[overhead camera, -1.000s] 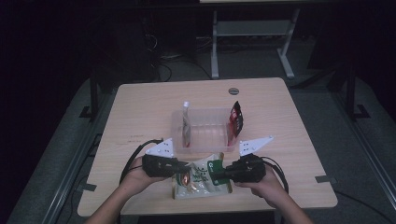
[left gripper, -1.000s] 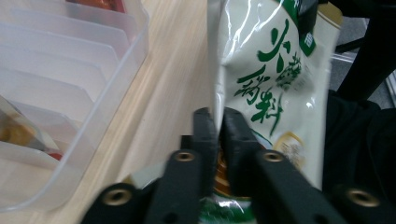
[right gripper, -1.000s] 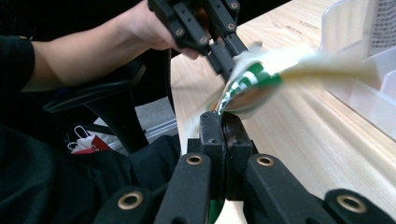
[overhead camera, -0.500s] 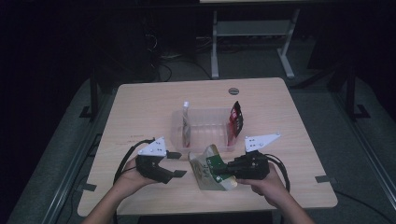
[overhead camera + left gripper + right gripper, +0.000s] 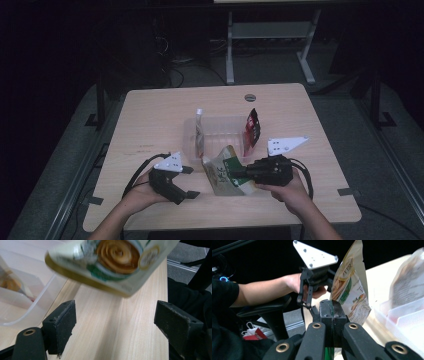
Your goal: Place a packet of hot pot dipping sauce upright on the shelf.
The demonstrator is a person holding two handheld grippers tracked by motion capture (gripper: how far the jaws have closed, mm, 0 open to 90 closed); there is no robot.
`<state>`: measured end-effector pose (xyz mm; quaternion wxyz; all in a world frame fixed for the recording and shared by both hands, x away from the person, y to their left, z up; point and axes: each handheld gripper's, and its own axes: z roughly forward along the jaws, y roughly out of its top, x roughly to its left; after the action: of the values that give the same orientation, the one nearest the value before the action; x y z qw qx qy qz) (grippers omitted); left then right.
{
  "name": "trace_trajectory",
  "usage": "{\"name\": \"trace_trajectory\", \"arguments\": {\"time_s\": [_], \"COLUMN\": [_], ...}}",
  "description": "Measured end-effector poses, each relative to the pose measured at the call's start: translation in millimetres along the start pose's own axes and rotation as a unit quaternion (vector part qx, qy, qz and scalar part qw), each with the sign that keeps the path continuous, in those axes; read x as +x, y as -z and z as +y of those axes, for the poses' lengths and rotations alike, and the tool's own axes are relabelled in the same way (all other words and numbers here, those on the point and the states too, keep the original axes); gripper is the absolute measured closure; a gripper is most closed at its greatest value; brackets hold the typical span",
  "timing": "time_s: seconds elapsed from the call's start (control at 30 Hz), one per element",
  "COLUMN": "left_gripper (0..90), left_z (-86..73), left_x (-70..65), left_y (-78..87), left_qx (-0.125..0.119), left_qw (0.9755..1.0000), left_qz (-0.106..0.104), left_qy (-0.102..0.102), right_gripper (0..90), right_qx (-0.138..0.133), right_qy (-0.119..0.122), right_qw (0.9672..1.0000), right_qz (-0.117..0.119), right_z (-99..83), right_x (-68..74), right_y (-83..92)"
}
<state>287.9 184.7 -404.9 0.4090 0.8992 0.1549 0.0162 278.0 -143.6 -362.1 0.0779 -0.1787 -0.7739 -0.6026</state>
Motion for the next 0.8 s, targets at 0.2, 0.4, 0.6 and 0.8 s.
{"name": "trace_trajectory", "arguments": {"time_s": [0.2, 0.4, 0.6, 0.8], "left_gripper": [17.4, 17.3, 17.3, 17.3], "left_z": [-3.5, -5.8, -6.0, -6.9], "left_x": [3.2, 4.6, 6.4, 7.1], "left_y": [2.3, 1.9, 3.1, 3.3], "left_qx": [-0.001, 0.001, 0.004, 0.000], "left_qw": [1.0000, 1.0000, 1.0000, 1.0000], "left_qz": [0.001, 0.003, 0.004, 0.004], "left_qy": [0.002, 0.002, 0.000, 0.001], "right_gripper": [90.0, 90.0, 90.0, 90.0], "right_qx": [-0.019, -0.028, -0.045, -0.052], "right_qy": [0.013, 0.022, 0.025, 0.022], "right_qw": [0.9995, 0.9986, 0.9964, 0.9943], "right_qz": [-0.020, -0.040, -0.068, -0.091], "right_z": [13.7, 24.8, 40.8, 50.4], "right_x": [-5.5, -12.1, -24.0, -39.3], "right_y": [6.4, 7.1, 9.2, 5.8]}}
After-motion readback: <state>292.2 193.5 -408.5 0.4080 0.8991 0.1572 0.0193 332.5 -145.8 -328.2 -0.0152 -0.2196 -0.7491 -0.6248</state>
